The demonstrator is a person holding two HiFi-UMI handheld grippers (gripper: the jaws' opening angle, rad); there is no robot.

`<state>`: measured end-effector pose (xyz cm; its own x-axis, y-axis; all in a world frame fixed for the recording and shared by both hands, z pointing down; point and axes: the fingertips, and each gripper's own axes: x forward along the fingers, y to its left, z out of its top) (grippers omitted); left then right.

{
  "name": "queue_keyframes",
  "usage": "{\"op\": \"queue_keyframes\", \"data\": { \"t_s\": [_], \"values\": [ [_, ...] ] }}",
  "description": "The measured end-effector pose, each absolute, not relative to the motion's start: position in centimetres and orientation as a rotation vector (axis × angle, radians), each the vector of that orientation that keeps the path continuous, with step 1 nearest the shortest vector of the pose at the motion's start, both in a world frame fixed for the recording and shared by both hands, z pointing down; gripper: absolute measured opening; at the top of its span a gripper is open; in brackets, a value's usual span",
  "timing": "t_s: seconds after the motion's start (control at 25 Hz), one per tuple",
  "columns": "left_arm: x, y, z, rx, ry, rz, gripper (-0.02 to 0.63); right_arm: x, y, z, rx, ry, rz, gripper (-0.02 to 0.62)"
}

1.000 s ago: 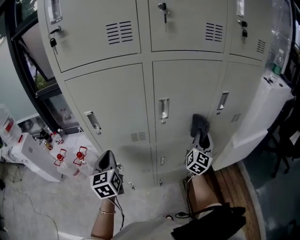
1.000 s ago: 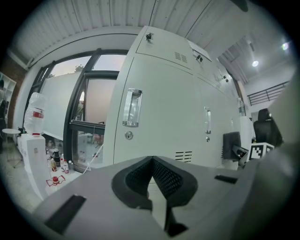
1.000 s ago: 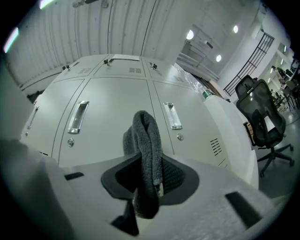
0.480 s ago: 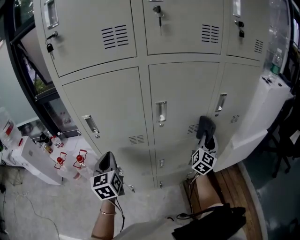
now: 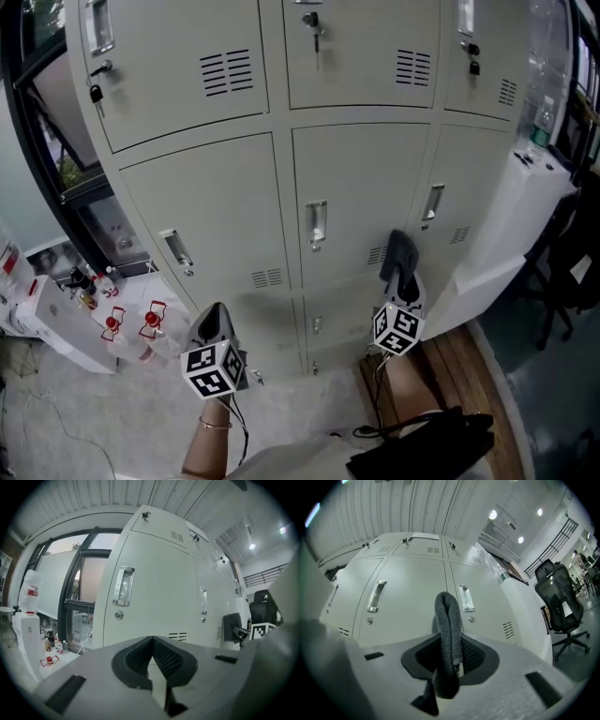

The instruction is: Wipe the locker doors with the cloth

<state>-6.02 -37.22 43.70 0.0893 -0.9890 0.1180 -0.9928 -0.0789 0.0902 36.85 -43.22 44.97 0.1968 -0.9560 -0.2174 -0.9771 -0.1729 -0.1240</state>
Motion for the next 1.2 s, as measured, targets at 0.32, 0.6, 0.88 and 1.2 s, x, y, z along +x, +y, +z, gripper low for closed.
{"op": "queue_keyframes", "data": {
  "t_s": [0.32,0.6,0.88,1.2],
  "values": [
    [-5.3,-36.9,44.1,2.242,-1.961,0.029,0.003,33.2,-39.0,43.0,-2.13,1.868,0.01,0.081],
    [-4.2,-36.4,43.8,2.307,-1.892,0.043,0.003,27.9,-35.7,41.1,-2.062,1.985,0.0,0.081],
    [-4.6,-36.0,43.8,2.333,-1.865,0.031,0.003,22.8,-33.4,39.2,-2.048,2.108,0.082,0.081],
    [-5.8,-35.6,42.7,2.37,-1.903,0.014,0.003,21.9,-33.0,38.8,-2.083,2.158,0.063,0.069]
  ]
}}
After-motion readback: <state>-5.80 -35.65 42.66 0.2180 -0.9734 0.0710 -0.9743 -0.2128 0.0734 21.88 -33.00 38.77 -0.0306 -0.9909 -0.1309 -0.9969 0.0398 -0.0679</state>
